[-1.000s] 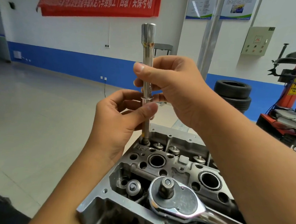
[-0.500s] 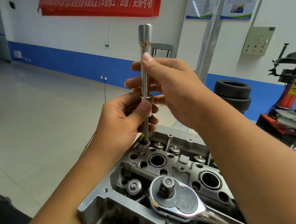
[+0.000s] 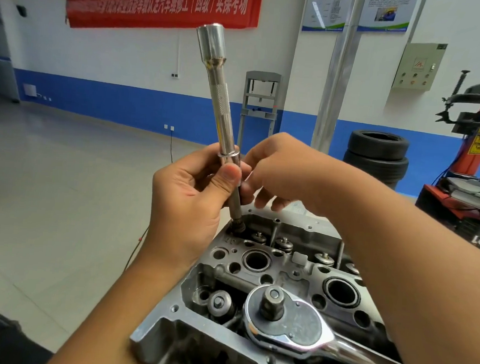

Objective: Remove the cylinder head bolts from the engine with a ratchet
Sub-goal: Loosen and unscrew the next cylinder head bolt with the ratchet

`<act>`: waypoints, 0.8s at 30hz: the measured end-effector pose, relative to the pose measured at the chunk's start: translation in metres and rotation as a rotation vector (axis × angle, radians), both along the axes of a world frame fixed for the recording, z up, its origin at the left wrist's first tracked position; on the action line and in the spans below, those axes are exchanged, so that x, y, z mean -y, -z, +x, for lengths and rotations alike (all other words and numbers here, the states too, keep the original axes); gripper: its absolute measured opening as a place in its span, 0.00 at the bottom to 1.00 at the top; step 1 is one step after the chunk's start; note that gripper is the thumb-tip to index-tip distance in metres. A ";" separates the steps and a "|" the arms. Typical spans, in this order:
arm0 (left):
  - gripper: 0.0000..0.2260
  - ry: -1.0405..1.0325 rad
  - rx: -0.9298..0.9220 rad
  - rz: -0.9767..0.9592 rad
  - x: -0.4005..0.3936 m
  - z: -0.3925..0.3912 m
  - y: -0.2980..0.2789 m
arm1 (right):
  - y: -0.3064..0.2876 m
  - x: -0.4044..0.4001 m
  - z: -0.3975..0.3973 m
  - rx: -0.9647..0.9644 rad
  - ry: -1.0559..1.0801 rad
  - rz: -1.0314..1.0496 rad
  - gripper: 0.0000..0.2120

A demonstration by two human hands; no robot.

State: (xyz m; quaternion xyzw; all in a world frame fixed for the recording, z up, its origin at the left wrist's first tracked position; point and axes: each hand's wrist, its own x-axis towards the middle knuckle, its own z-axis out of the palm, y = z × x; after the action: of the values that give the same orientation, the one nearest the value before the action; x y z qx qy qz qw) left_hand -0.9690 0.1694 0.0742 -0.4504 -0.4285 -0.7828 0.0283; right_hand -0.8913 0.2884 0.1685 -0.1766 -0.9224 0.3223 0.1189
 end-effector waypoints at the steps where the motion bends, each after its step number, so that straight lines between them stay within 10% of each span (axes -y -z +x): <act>1: 0.08 0.004 0.005 0.021 0.000 0.001 -0.002 | 0.001 0.000 0.001 0.057 -0.049 0.035 0.08; 8: 0.09 0.135 0.267 0.273 0.016 -0.018 -0.027 | 0.003 0.001 0.007 0.243 -0.220 0.197 0.07; 24: 0.06 -0.013 0.423 -0.097 -0.002 -0.024 -0.001 | 0.009 0.016 0.000 0.197 -0.122 0.147 0.14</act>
State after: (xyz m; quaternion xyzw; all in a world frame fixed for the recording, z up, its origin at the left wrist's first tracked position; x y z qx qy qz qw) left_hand -0.9927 0.1714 0.0753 -0.2739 -0.4649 -0.8382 -0.0788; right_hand -0.8910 0.2719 0.1593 -0.1419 -0.9598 0.2415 0.0204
